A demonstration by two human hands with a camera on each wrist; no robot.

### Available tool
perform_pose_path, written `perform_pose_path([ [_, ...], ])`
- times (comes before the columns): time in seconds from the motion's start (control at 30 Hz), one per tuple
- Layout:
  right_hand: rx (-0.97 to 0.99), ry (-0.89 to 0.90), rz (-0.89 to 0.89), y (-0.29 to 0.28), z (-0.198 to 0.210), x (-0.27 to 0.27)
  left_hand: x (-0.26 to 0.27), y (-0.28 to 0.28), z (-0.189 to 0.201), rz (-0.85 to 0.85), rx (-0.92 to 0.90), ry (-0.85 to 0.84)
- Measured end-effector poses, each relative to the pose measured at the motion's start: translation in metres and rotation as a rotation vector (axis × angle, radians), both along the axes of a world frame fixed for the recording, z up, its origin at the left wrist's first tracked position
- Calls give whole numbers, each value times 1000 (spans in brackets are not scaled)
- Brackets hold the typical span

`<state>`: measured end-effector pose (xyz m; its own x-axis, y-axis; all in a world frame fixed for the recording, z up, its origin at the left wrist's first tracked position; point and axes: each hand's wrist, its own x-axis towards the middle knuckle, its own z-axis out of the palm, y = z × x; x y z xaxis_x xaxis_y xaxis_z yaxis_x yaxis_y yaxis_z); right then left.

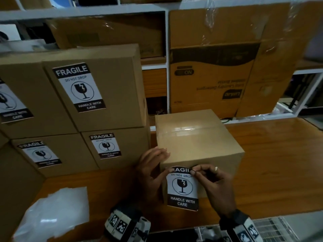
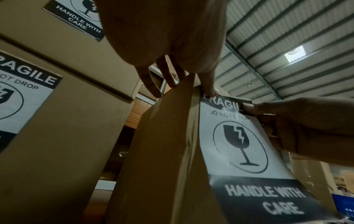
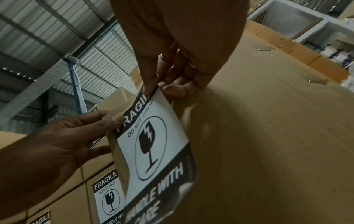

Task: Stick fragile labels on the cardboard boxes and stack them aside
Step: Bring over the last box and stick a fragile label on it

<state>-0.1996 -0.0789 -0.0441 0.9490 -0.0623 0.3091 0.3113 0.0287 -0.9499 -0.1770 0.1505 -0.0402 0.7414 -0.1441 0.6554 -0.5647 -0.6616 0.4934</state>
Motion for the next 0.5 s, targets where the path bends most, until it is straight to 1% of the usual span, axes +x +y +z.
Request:
perform_pose_path([
  [0.07, -59, -23, -39, 1, -4, 4, 2, 0, -4, 3, -21, -32],
  [0.2, -259, -102, -137, -1, -6, 12, 3, -1, -4, -1, -27, -61],
  [0.33, -524, -305, -190, -8, -4, 17, 6, -1, -8, 7, -16, -77],
  [0.5, -686, -379, -372, -15, 3, 21, 7, -8, -14, 24, -48, -124],
])
